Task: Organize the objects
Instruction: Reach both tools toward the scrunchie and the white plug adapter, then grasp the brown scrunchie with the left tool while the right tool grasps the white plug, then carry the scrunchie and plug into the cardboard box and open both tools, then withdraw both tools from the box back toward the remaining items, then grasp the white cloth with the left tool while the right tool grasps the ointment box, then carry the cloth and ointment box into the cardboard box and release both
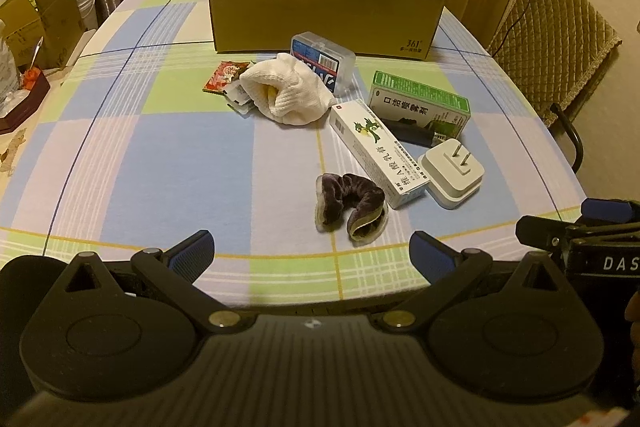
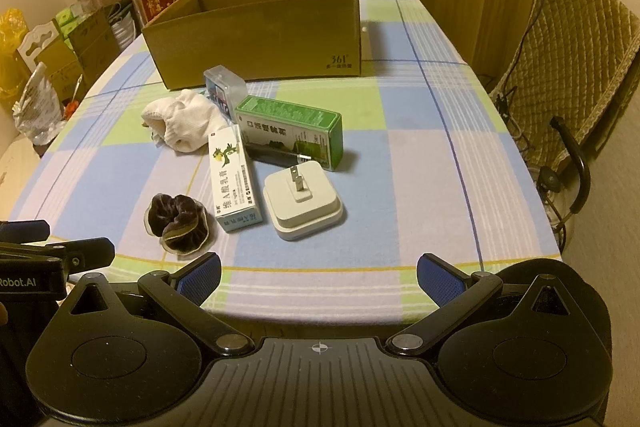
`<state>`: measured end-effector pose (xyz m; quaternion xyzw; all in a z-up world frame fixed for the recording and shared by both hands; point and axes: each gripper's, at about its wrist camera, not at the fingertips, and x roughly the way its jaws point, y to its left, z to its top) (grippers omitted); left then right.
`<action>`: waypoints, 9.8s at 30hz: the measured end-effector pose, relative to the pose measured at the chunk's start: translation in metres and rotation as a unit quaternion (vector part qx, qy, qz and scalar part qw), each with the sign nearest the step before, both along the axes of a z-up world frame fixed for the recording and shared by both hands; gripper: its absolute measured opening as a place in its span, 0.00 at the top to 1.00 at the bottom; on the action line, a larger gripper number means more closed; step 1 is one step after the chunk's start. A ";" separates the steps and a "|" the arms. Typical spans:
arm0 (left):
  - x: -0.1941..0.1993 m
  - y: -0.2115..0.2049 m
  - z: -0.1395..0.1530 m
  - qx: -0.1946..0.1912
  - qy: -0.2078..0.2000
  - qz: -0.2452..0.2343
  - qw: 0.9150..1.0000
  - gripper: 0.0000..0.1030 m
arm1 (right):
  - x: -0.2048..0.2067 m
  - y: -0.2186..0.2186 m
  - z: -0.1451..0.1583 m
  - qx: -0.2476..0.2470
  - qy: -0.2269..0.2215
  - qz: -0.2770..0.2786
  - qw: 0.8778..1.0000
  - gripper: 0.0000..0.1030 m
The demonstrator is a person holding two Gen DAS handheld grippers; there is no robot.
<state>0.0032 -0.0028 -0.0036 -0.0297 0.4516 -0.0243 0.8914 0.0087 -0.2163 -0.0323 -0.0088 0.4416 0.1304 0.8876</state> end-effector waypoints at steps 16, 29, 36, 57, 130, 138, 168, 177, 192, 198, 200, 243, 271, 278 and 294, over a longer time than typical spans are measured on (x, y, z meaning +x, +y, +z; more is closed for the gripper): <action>0.022 -0.001 -0.020 0.005 0.022 -0.025 0.999 0.01 | 0.013 0.001 -0.012 -0.001 -0.001 0.024 1.000 0.02; 0.060 -0.017 -0.054 0.029 0.040 -0.091 0.995 0.12 | 0.045 0.008 -0.032 -0.004 0.025 0.045 0.999 0.02; 0.077 -0.021 -0.070 0.037 0.048 -0.111 0.992 0.27 | 0.063 0.020 -0.043 -0.026 0.027 0.071 0.997 0.02; 0.097 -0.011 -0.063 0.004 0.031 -0.104 0.994 0.82 | 0.102 0.036 -0.070 -0.056 0.036 0.087 0.994 0.40; 0.345 0.067 0.044 -0.003 -0.078 -0.048 0.996 0.46 | 0.347 0.076 0.060 0.073 -0.069 0.035 0.994 0.22; 0.253 0.075 0.071 -0.017 -0.114 -0.019 0.993 0.31 | 0.244 0.043 0.095 0.118 -0.097 0.002 0.988 0.13; 0.065 0.072 0.030 0.003 -0.082 0.017 0.996 0.01 | 0.063 0.053 0.012 0.050 -0.022 0.050 0.997 0.11; 0.078 0.063 0.013 0.005 -0.065 0.005 0.998 0.01 | 0.083 0.066 -0.016 0.036 0.018 0.070 0.997 0.18; 0.097 0.069 -0.010 0.003 -0.040 0.004 0.999 0.01 | 0.109 0.098 -0.044 0.023 0.047 0.102 0.993 0.39; 0.107 0.067 -0.017 0.000 -0.033 -0.004 0.999 0.01 | 0.117 0.105 -0.054 0.011 0.055 0.111 0.992 0.56; 0.110 0.066 -0.020 0.002 -0.030 -0.008 1.000 0.01 | 0.119 0.107 -0.057 0.005 0.056 0.115 0.992 0.65; 0.150 0.048 -0.054 -0.027 -0.016 -0.086 0.996 0.76 | 0.144 0.105 -0.060 -0.009 0.028 0.093 0.995 0.66; 0.123 0.054 0.057 -0.030 -0.108 -0.049 0.992 0.76 | 0.118 0.090 0.057 0.037 -0.069 0.076 0.994 0.66; 0.132 0.054 0.072 -0.025 -0.119 -0.050 0.991 0.76 | 0.124 0.084 0.071 0.037 -0.080 0.074 0.993 0.66; 0.177 0.062 0.085 -0.033 -0.117 -0.059 0.991 0.76 | 0.187 0.082 0.106 0.049 -0.098 0.075 0.991 0.66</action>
